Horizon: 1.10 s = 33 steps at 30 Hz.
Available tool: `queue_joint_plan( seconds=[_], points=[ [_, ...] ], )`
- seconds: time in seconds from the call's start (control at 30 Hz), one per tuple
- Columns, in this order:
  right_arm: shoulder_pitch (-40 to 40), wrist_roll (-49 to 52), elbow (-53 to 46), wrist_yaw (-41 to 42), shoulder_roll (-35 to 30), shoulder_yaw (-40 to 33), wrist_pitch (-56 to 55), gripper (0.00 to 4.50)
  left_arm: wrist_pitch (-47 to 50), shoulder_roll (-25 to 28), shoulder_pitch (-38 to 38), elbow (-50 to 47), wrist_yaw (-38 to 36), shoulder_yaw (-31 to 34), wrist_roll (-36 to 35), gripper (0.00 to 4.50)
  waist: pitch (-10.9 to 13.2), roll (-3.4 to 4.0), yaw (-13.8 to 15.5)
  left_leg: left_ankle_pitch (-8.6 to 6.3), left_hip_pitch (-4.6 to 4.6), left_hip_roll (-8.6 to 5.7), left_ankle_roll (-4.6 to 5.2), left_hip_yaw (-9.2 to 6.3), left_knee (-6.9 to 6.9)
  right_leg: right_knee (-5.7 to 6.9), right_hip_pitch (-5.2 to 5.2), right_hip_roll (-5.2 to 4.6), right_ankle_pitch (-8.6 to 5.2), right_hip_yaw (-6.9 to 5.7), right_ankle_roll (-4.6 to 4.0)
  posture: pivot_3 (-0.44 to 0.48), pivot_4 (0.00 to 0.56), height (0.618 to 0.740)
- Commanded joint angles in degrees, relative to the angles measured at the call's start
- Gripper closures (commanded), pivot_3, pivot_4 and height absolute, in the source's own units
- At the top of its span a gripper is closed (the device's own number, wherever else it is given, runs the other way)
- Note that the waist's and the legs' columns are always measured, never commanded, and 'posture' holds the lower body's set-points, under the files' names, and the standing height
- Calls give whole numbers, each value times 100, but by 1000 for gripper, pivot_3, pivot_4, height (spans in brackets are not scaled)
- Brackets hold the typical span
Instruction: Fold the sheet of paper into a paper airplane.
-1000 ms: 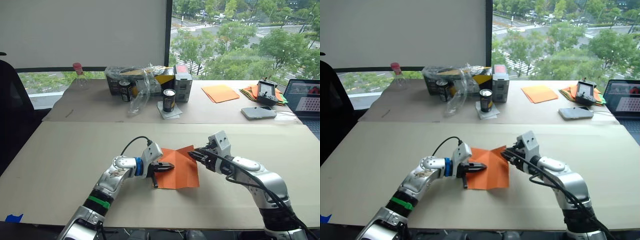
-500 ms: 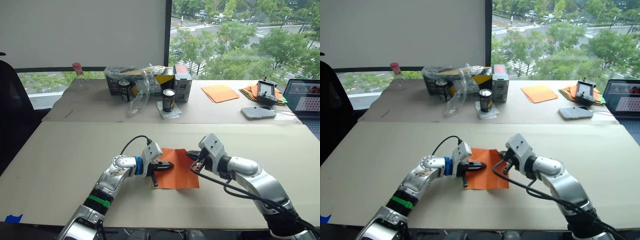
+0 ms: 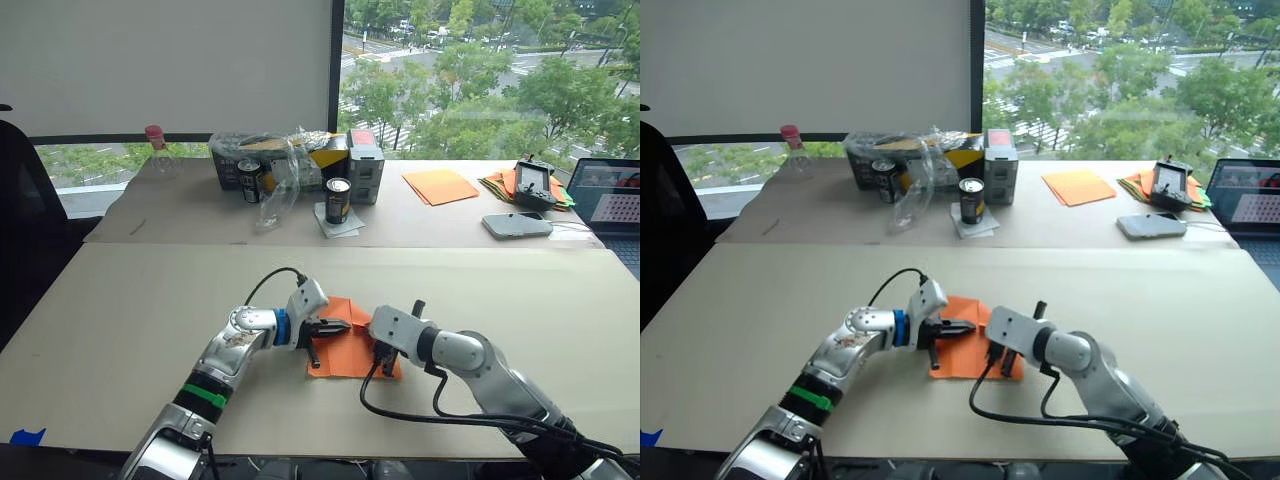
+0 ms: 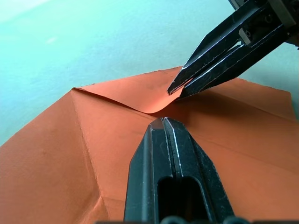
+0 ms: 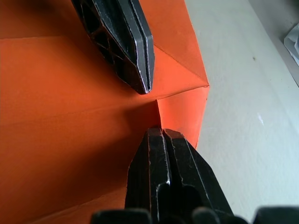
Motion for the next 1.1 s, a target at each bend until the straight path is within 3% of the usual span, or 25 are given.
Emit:
queue_joint_plan(
  seconds=[0.03, 0.23, 0.63, 0.8, 0.93, 1.1],
  points=[
    [108, -205, 102, 19, 92, 79, -35, 4456, -48, -178, -207, -13, 232, 302, -156, 4500, 0, 0, 0, 0, 0, 0, 0, 0, 0, 0, 0, 0, 0, -1, 0, 0, 150, 670],
    [131, -336, 99, 43, 269, 28, 59, 4456, -225, -533, -415, 214, 543, 455, -102, 4500, -1, -1, -11, 0, 4, 1, 0, 0, 1, 1, 4, 1, 0, 0, 0, 0, 150, 670],
    [280, -517, -109, 191, 221, -56, 17, 4456, -380, -838, -761, 1129, 628, -215, 633, 4500, -1, -2, 1, 0, 6, 0, 0, 0, 2, 1, 7, 3, 0, 0, 1, 0, 150, 670],
    [268, -649, -133, 251, 184, -63, -70, 4456, -155, -908, -752, 1311, 490, -263, 624, 4500, -1, -2, 19, 0, 7, -2, 0, 0, 3, -1, 11, 2, -1, 0, 2, 0, 150, 670],
    [303, -441, -277, 478, 180, -219, 88, 3281, -130, -888, -716, 1340, 480, -258, 656, 4500, -2, -3, 31, 0, 9, -2, 0, 0, 3, -2, 13, 2, -1, 0, 2, 0, 150, 670],
    [99, -104, -1152, 1001, -115, -732, 881, 1605, -166, -791, -712, 1333, 467, -184, 653, 4500, -2, -4, 33, -1, 10, -1, 1, 0, 2, -5, 15, 2, -1, -2, 2, 0, 150, 670]
  ],
)
